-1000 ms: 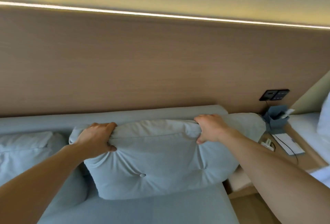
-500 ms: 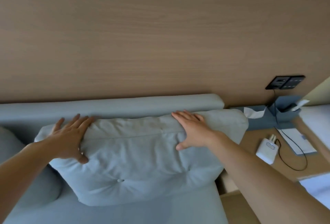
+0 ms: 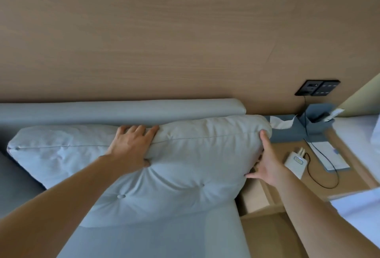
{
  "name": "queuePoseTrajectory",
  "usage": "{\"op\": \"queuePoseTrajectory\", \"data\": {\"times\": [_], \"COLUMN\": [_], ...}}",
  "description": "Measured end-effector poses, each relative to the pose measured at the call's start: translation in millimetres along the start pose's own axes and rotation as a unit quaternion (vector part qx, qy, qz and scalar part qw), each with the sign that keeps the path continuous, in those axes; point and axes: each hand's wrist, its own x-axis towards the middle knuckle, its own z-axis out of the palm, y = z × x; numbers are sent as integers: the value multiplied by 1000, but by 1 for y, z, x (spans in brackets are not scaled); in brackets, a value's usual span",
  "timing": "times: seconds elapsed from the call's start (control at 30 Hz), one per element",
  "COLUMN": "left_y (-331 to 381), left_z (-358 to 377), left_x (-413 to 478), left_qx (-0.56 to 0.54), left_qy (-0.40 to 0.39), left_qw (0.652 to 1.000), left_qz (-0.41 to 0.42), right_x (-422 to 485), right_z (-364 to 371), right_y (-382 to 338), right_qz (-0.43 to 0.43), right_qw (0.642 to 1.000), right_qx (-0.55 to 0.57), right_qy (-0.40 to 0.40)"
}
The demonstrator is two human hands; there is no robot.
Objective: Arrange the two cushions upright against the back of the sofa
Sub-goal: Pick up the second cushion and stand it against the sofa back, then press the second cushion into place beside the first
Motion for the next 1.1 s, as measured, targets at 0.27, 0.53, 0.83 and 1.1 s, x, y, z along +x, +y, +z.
{"op": "queuePoseTrajectory", "data": {"times": [0.27,0.53,0.83,1.1], "left_y": [-39,-63,-106,-379], "left_z": [1,19,-22,-34], "left_x": [-15,-24,-86,-311], "left_qx": [43,22,-82,-248], "left_qy": [52,14,39,230], "left_qw": [998,1000,994,842], "left_qz": [12,-15,-57,-420], "right_x": [6,1,-76,-191], "right_z": [26,61,143,426], "right_y": [11,17,6,49], "right_qz": [6,-26,-456,-647], "right_qw": [1000,1000,783,616], "right_qx": [-2,8,-312,-445], "right_qy": [-20,3,284,-65]}}
